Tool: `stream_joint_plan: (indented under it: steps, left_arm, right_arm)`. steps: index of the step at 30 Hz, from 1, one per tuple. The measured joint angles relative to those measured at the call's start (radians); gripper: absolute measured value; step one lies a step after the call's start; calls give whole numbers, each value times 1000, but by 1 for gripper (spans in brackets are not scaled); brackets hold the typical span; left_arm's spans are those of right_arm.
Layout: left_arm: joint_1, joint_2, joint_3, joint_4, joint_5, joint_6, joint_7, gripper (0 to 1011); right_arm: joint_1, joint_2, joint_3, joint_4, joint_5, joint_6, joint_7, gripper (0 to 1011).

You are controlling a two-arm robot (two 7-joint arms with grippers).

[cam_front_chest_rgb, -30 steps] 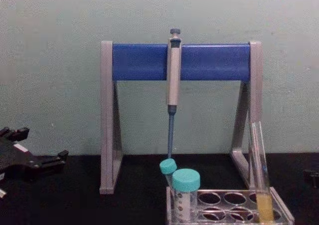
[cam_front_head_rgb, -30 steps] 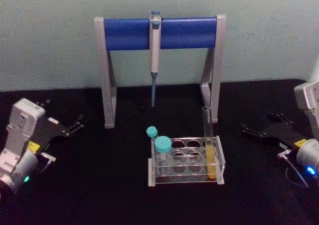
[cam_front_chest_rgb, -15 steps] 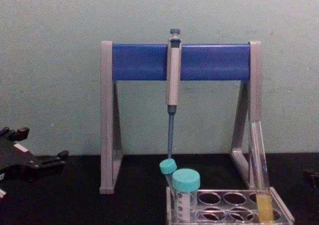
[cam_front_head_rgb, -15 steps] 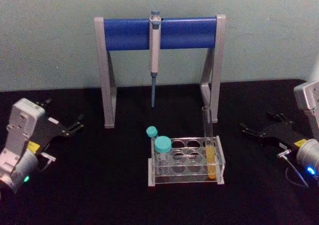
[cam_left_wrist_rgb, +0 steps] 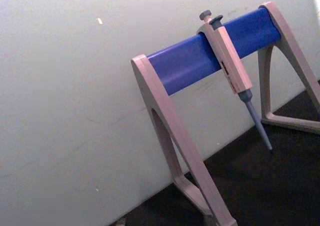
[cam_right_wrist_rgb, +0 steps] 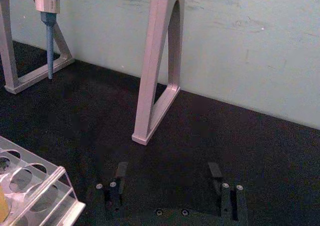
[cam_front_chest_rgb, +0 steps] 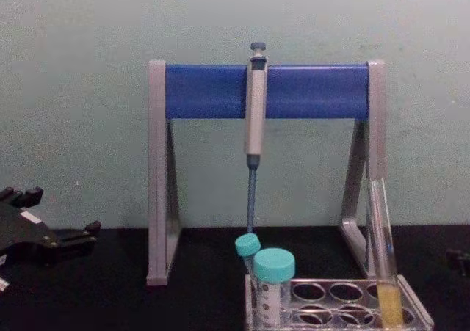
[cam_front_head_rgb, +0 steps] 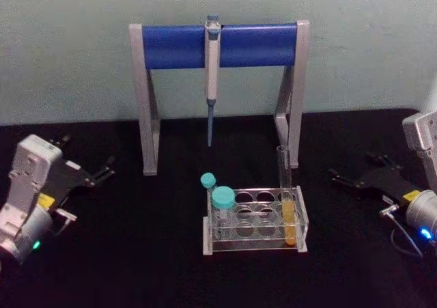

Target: Pick up the test tube from the test tube rack, shake it, then place it back into the test tube rack.

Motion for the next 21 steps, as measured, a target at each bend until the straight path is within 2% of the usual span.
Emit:
stream_joint_plan:
  steps: [21]
  left_arm:
    - [0, 0, 0, 0, 0, 0, 0, 1001]
  right_arm:
    - [0, 0, 0, 0, 1, 0, 0, 1000]
